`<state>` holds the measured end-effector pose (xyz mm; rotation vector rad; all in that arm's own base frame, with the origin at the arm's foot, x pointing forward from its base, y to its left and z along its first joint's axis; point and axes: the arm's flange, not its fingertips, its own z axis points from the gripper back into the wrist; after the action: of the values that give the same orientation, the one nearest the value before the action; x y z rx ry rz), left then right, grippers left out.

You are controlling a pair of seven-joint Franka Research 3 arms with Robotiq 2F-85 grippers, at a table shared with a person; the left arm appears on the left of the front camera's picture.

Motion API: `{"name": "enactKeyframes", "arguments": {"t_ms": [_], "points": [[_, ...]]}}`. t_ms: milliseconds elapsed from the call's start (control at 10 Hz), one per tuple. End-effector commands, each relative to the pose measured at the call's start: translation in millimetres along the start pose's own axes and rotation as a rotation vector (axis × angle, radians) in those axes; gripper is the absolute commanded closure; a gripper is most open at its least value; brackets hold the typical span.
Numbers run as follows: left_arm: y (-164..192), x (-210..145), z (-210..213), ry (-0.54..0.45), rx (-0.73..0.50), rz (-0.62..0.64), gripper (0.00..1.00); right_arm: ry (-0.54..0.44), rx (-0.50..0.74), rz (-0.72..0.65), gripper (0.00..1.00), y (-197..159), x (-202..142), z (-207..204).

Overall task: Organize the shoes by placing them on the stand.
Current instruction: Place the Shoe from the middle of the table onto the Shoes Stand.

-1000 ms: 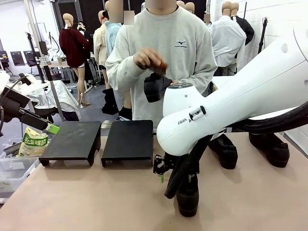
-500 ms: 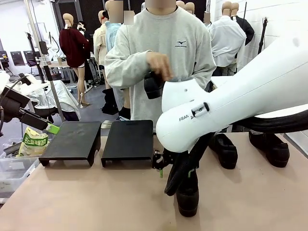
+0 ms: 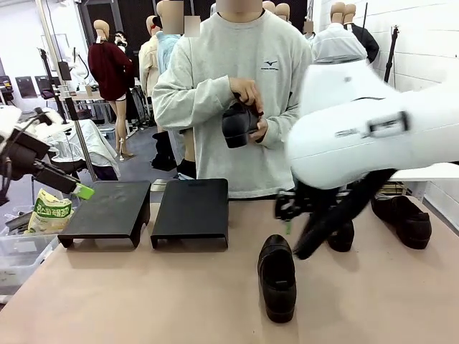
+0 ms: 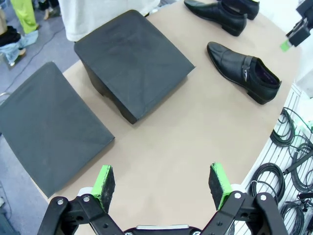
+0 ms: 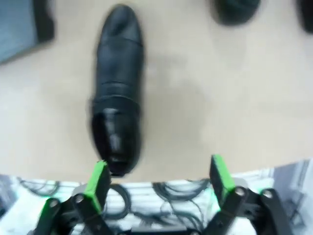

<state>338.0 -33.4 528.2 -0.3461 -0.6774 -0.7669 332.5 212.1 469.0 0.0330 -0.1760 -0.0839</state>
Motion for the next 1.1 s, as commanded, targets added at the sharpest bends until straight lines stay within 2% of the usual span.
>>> {"name": "enactKeyframes", "arguments": {"t_ms": [0,100,300,400,500,600,800,1000], "points": [[-63.7,10.6,-26.9,0.108,0.133,0.041,0.00,-0.037,0.068,-0.115,0.00,-57.3,0.6,-0.2],[-85.6,19.8,-41.8,0.236,0.262,0.073,0.00,-0.046,0.090,-0.165,0.00,-84.7,5.4,-1.3],[-128.1,31.2,-67.7,0.346,0.232,0.125,0.00,-0.020,0.123,-0.235,0.00,-121.0,7.5,-5.4],[-149.1,30.0,-75.8,0.372,0.173,0.132,0.00,-0.002,0.130,-0.267,0.00,-132.9,4.6,-8.6],[-159.1,25.8,-77.1,0.354,0.158,0.128,0.00,-0.013,0.176,-0.273,0.00,-140.1,1.8,-12.5],[-135.9,34.2,-81.3,0.333,0.244,0.104,0.00,-0.022,0.088,-0.264,0.00,-128.2,21.4,7.5],[-135.9,34.2,-81.3,0.333,0.244,0.104,0.00,-0.022,0.088,-0.264,0.00,-128.2,21.4,7.5],[-165.4,34.7,-93.0,0.392,0.209,0.122,0.00,-0.022,0.088,-0.264,0.00,-128.2,21.4,7.5]]}}
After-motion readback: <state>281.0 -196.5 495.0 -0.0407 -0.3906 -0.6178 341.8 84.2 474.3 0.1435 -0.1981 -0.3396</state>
